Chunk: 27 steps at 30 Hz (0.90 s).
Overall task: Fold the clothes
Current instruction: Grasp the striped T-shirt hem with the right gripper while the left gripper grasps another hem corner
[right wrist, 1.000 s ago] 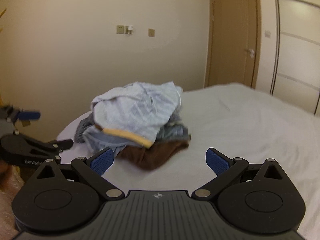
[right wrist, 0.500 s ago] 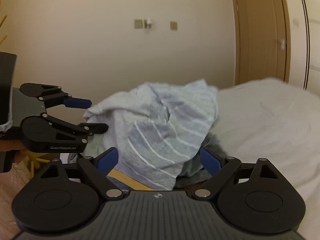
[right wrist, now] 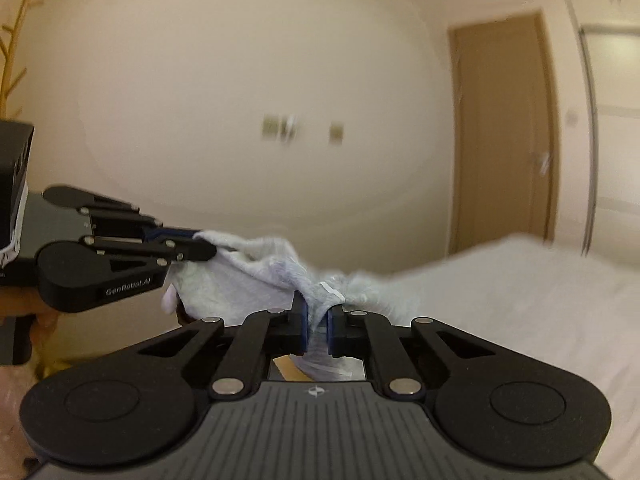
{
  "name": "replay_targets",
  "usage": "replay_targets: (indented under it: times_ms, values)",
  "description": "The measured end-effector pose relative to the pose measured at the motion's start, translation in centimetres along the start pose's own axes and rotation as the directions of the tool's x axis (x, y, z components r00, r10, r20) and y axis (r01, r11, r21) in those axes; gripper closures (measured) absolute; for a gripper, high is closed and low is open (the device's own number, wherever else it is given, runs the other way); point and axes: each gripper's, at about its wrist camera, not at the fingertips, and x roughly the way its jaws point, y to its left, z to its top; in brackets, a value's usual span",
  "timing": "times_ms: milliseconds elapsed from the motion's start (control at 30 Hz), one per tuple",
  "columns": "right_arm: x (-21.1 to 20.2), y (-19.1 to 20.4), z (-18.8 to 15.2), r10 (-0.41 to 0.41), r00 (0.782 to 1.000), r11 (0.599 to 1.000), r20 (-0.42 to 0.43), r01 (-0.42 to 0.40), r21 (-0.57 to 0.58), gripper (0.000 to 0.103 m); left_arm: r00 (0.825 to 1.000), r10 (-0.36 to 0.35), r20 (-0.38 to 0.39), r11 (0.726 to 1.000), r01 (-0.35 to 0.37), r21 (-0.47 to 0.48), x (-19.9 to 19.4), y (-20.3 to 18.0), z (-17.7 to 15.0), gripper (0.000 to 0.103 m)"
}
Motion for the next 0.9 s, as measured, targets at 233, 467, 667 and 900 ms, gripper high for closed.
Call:
replay_targets:
  times_ms: [233, 467, 667, 900]
  values:
    - [-11.1, -1.8, 5.5, -0.138, 0.974, 0.986, 0.179, 0.153, -0.071, 0.103, 0.961, -0.106, 0.255, 0.993, 0.116, -0.025, -5.7, -2.9, 9.2, 0.099]
    - [-23.1, -3.6, 4.6, -0.298, 0.925, 0.942, 0.236, 0.325, -0.087, 0.103, 0.872, -0.312, 0.377, 0.944, 0.331, 0.015, -11.2, -11.0, 13.3, 0.099]
    - [-33.4, -5.1, 3.8, -0.425, 0.859, 0.88, 0.285, 0.466, -0.092, 0.103, 0.776, -0.482, 0.407, 0.855, 0.518, 0.025, -13.5, -17.0, 16.1, 0.099]
    - [-37.2, -9.9, 0.6, -0.548, 0.808, 0.821, 0.219, 0.569, -0.049, 0.103, 0.748, -0.588, 0.307, 0.792, 0.609, 0.036, -9.1, -24.1, 16.8, 0.099]
